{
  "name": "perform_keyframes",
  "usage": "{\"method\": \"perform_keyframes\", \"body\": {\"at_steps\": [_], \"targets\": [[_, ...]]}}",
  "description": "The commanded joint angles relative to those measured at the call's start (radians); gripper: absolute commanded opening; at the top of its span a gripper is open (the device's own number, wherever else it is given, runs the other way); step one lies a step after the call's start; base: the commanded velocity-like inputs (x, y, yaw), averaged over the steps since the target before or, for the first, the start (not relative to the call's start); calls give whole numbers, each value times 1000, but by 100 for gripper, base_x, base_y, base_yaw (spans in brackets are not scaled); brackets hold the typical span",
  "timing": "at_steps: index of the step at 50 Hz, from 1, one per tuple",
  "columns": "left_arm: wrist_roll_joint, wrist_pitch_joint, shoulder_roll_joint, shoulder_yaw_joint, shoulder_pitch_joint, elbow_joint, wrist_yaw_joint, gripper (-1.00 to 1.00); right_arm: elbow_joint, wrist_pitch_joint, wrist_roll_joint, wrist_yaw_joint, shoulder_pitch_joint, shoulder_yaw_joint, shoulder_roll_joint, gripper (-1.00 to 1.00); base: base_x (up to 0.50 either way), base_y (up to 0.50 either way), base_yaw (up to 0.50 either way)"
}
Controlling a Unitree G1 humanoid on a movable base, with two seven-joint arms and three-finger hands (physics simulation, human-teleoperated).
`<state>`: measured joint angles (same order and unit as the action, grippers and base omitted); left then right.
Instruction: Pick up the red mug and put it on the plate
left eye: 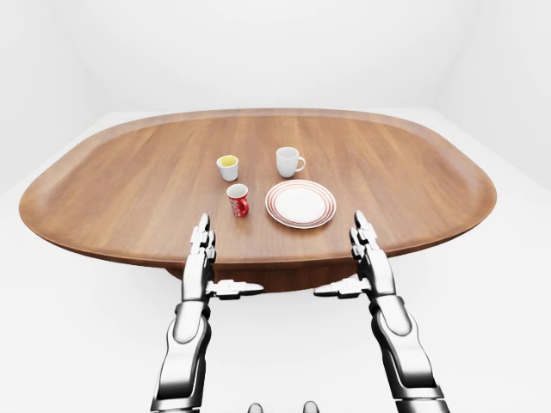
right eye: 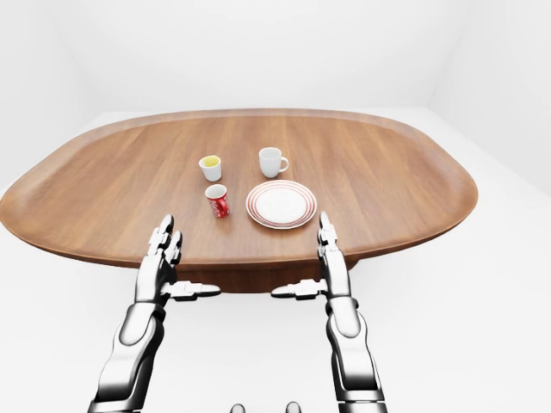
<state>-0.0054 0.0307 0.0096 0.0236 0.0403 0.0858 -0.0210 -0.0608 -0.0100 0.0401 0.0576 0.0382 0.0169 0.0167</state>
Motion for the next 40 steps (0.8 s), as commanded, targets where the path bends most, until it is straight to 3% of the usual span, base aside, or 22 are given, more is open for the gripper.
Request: {"method": "perform_keyframes", "body": {"at_steps": [1, 28, 40], "targets": [[2, 4, -1, -1, 3, 6, 3, 100, 0, 0, 3, 3, 2, -1, 0, 100, 0, 0, 0], [10, 10, -3, -8, 10, 15, 7, 100, 12, 6, 8, 7, 0, -2, 1, 100, 0, 0, 0], [12, 11, -3, -9, 13, 18, 7, 100, 14, 6, 9, 8, 0, -3, 0, 100, 0, 19, 0]]}}
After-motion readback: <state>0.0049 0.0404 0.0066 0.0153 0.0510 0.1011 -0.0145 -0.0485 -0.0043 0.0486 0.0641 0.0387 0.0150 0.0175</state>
